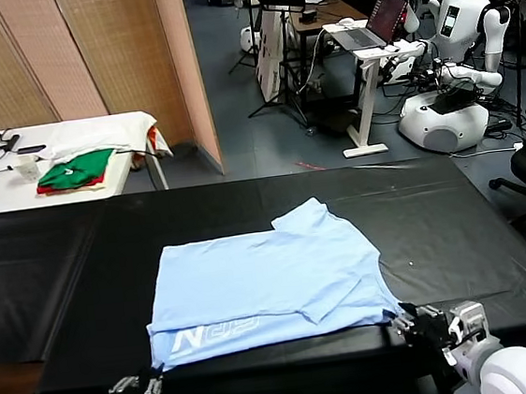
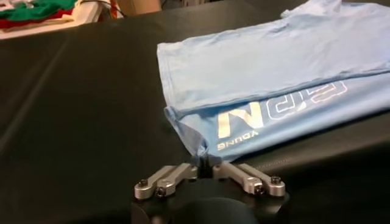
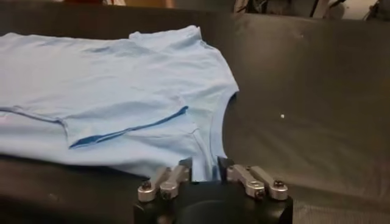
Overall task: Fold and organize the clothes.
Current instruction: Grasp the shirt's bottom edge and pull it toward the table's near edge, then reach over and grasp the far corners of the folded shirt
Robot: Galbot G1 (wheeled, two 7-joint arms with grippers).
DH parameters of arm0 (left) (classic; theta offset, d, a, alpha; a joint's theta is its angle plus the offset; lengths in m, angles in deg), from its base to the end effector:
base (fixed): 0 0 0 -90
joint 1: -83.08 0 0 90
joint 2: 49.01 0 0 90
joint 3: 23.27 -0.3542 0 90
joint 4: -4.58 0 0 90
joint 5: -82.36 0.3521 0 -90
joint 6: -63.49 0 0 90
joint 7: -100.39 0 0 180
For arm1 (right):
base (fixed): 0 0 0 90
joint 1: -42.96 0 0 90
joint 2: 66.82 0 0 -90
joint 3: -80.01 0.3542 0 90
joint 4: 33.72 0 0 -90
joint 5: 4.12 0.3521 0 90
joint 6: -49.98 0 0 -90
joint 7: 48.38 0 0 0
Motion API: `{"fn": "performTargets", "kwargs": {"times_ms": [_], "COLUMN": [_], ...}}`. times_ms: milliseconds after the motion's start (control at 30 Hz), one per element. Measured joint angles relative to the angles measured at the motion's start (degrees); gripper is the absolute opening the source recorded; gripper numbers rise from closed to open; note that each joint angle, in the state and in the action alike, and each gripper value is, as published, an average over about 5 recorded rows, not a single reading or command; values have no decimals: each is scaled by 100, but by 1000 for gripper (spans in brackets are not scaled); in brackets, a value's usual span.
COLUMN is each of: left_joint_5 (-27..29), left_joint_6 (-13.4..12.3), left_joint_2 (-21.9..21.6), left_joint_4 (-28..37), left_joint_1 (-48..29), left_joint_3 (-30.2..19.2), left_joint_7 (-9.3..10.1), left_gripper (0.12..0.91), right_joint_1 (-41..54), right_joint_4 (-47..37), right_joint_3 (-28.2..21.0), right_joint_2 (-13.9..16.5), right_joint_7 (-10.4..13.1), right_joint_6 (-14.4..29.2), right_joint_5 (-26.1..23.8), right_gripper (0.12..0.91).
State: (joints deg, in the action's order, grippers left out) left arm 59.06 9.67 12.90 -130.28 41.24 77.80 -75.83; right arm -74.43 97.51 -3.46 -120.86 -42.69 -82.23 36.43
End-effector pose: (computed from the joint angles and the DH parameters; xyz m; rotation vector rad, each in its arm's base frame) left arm 0.1106 0.0921 -0.2297 -0.1589 -2.4526 -0.2012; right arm 0.1962 -0.0961 -0.1931 0.3474 -2.5521 0.0518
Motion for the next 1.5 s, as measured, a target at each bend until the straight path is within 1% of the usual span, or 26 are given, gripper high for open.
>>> {"fn": "performTargets", "kwargs": {"times_ms": [100, 133, 233, 333, 467, 633, 767, 933, 1167, 1333, 1500], "left_joint_5": [-240, -364, -875, -1419, -1935, -2350, -2663, -2724, -2658, -2543, -2465], "left_joint_6": [-49, -89, -191, -175, -138, -148, -115, -55, 18, 44, 49], "left_joint_2": [-88, -122, -238, -361, -537, -790, -999, -1132, -1063, -989, -901], "left_joint_4": [-3, 31, 235, 552, 1050, 1750, 2291, 2894, 3652, 4042, 4350], "left_joint_1": [-175, -274, -710, -1320, -2186, -3128, -3737, -4372, -5143, -5465, -5641], "left_joint_3": [149, 186, 210, 105, -149, -485, -735, -1108, -1691, -1981, -2135], "left_joint_7": [48, 97, 286, 424, 482, 413, 296, 174, 46, 12, -13], "left_gripper": [825, 860, 901, 906, 907, 907, 907, 907, 907, 907, 907], "right_joint_1": [606, 839, 1556, 2259, 3067, 3816, 4254, 4719, 5258, 5448, 5560], "right_joint_4": [-247, -369, -787, -1251, -1928, -2741, -3313, -3918, -4561, -4890, -5134], "right_joint_3": [-184, -275, -607, -989, -1500, -2008, -2303, -2593, -2933, -3074, -3149], "right_joint_2": [-3, -8, -42, -99, -203, -368, -530, -742, -971, -1071, -1183], "right_joint_7": [59, 82, 129, 140, 155, 213, 219, 164, 156, 133, 100], "right_joint_6": [0, 0, 1, 1, 2, 2, 2, 2, 2, 2, 2], "right_joint_5": [7, 7, 3, -10, -37, -65, -96, -132, -236, -260, -296], "right_gripper": [907, 907, 907, 907, 907, 907, 907, 907, 907, 907, 906]}}
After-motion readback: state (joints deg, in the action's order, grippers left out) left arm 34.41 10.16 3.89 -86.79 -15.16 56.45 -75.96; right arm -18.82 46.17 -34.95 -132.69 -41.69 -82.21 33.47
